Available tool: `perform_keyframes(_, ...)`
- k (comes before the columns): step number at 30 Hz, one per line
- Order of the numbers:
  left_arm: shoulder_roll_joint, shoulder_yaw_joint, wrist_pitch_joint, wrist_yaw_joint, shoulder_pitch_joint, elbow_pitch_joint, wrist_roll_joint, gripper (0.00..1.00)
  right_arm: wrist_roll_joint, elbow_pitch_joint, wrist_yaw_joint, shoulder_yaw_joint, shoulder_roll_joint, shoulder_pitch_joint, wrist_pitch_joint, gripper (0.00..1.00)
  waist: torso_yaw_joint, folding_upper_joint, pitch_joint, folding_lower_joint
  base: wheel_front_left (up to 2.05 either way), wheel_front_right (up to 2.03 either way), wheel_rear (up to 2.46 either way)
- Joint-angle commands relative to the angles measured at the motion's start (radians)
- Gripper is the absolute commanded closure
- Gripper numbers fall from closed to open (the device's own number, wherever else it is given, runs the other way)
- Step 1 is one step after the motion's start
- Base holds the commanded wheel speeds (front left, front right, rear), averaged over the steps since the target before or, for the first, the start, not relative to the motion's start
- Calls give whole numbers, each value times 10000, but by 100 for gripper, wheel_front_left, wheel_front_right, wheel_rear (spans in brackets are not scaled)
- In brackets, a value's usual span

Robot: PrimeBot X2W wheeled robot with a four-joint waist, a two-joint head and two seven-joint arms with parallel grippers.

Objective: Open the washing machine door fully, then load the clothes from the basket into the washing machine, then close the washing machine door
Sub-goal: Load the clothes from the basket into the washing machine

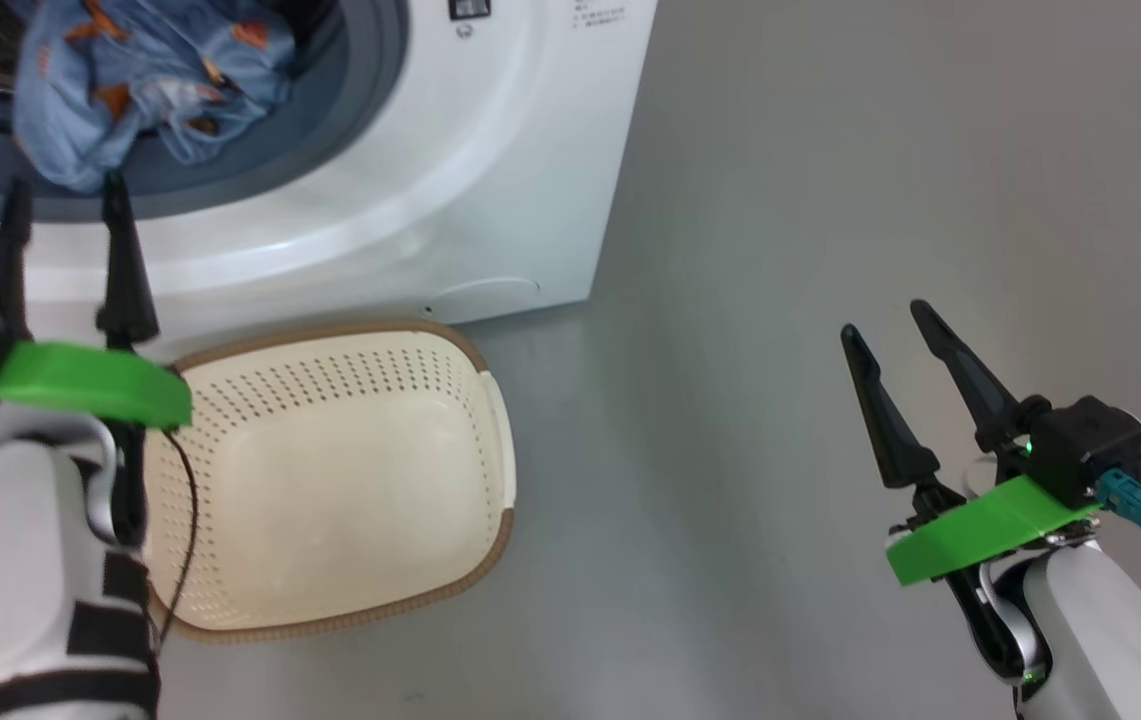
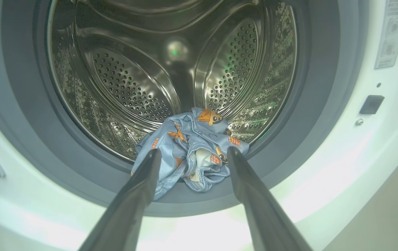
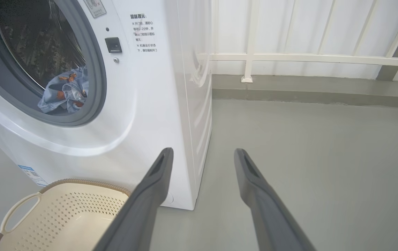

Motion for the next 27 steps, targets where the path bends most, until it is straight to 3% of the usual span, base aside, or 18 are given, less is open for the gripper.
perform_keyframes(1,289,241,-62,-7,281,-328,128,0,164,-174,44,90,-155,260,-80,10,362,0,-530,0,0,0,0)
perform_keyframes(13,-81,351,-62,-98,2345,-1022,360,0,248,-57,44,-64,-551,1067,-80,10,854,0,-1789,0,0,0,0)
perform_keyframes(27,-237,723,-62,-134,4265,-2085,333,0,261,-195,44,-407,-696,1990,-80,11,1260,0,-2511,0,0,0,0)
